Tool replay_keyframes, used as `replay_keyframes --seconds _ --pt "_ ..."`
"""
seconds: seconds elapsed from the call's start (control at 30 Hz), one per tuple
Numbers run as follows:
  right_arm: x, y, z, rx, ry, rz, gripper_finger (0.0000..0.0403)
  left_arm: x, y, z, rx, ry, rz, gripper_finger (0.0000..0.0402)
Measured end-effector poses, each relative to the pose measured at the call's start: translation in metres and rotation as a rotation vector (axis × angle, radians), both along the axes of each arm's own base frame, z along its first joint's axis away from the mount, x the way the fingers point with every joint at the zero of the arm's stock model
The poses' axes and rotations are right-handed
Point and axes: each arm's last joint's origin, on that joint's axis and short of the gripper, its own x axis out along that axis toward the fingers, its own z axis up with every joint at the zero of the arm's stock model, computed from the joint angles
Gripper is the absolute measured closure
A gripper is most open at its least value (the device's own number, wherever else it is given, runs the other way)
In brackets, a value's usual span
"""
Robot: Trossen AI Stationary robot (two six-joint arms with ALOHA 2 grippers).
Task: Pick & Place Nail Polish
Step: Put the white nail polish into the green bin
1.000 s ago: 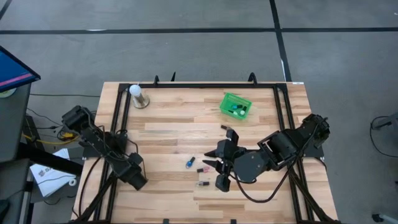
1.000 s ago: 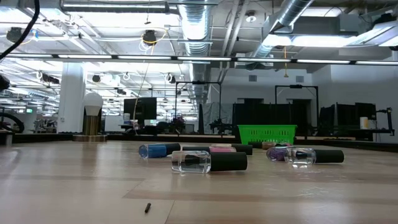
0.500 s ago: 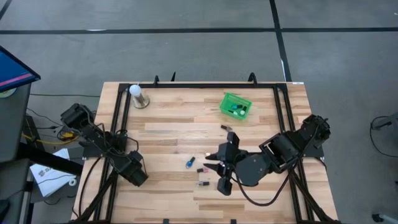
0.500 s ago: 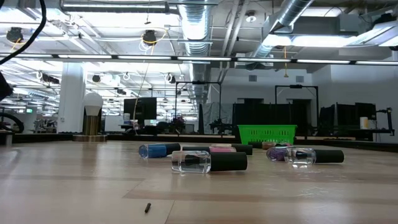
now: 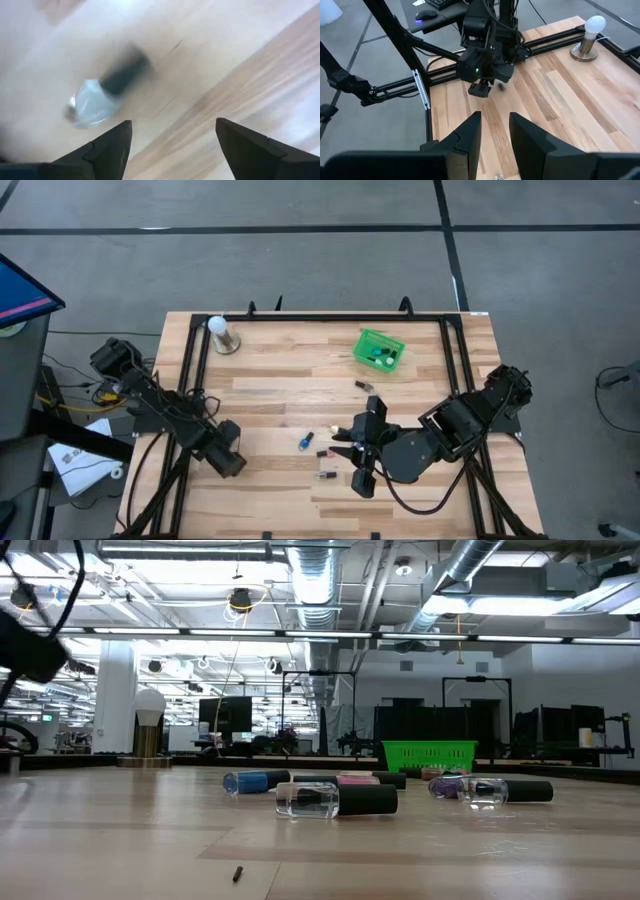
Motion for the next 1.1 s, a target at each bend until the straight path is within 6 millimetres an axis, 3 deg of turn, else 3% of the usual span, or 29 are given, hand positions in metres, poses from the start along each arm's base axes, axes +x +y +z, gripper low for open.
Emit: replay_keyframes --seconds 0.37,0.53,0.7,0.9,1.1 --pt "0.002 -0.001 0.001 0.003 -0.011 -0.003 0.031 0.029 0.006 0.015 -0.109 -0.138 0.078 0.0117" --pt "0.003 -0.003 0.001 0.002 -0.013 -0.008 0.031 0.04 0.012 0.033 -0.093 -0.205 -0.039 0.0117" --pt "0.003 -0.003 0.001 0.004 -0.016 -0.008 0.031 0.026 0.023 0.037 -0.013 -0.114 -0.079 0.0117" --pt "0.002 -0.001 0.002 0.01 -0.02 -0.006 0.031 0.012 0.033 0.026 0.064 -0.005 0.057 0.0117" --pt "0.002 -0.002 0.002 0.008 -0.019 -0.006 0.031 0.007 0.037 0.008 0.112 -0.019 -0.085 0.0117"
